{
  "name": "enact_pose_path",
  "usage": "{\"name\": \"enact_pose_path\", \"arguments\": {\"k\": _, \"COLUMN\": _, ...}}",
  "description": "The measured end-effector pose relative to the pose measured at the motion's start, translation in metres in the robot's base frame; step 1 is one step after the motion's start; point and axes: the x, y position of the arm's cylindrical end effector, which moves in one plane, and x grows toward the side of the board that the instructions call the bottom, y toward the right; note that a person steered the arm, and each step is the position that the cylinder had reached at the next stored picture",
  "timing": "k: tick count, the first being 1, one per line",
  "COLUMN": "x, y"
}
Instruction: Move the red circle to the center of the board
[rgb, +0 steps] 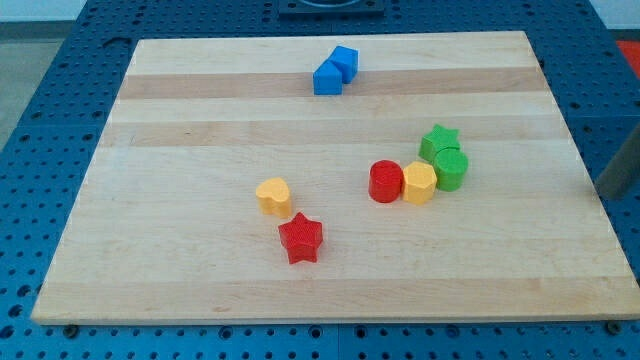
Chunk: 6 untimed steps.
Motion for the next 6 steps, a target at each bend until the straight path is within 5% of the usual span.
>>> {"name": "enact_pose_path", "arguments": {"k": 2, "x": 0.019, "y": -0.117}}
{"name": "enact_pose_path", "arguments": {"k": 6, "x": -0.038, "y": -0.294}}
